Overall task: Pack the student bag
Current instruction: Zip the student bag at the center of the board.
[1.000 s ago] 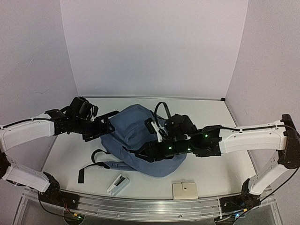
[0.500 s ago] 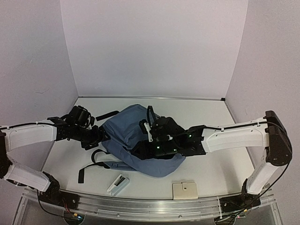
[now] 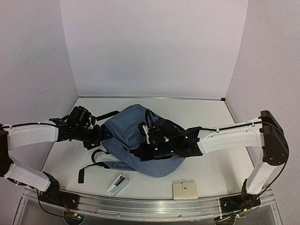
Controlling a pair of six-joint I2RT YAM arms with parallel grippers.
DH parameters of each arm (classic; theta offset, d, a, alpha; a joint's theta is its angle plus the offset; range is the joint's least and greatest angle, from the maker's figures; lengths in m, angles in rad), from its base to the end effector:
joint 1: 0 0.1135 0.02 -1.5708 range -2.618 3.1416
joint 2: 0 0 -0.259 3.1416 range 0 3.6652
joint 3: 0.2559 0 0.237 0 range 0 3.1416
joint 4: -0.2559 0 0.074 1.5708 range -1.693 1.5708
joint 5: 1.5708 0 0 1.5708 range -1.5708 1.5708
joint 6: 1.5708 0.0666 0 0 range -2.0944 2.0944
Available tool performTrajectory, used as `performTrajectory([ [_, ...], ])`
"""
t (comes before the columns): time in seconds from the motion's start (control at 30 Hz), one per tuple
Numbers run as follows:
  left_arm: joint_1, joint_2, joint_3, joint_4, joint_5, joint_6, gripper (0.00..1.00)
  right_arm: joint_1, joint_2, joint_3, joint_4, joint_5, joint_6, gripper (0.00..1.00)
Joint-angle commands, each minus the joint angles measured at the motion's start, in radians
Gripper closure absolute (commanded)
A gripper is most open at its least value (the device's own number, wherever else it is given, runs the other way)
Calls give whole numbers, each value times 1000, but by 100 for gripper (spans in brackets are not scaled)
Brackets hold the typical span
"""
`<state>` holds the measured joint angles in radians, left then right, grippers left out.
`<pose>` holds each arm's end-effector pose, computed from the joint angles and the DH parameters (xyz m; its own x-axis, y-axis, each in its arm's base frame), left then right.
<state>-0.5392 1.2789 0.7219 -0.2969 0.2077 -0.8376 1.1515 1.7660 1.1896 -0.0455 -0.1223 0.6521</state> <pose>0.2188 -0.1470 0.1863 -0.8926 -0.3132 -0.3242 -0.0666 0.8030 -0.5922 0.1591 0.3769 0.2113 -0.7632 -0.2327 -0.6029 -0.6087 0.5721 0.5497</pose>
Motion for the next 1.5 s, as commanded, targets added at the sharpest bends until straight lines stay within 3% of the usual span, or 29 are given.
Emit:
performTrajectory([
  [0.0,7,5,-17,90,-14,-52,9,10,-19,24,69,-9,-5,100],
  [0.07,6,12,-25,118,-33,-66,7,16,-26,17,75,-15,-11,100],
  [0.13,7,27,-27,131,-51,-70,12,22,-31,15,78,-20,-18,100],
  [0.37,7,77,-30,149,-102,-91,67,65,-80,16,50,118,-23,100],
  [0.6,9,103,-21,146,-150,-104,99,79,-139,-14,-54,275,46,100],
  [1.07,92,146,30,140,-165,-28,100,79,-256,-110,-157,330,130,100],
  [1.33,194,269,136,292,-94,130,100,79,-240,-148,-145,289,164,100],
  [1.47,242,392,265,370,-53,194,100,79,-204,-167,-35,241,189,100],
])
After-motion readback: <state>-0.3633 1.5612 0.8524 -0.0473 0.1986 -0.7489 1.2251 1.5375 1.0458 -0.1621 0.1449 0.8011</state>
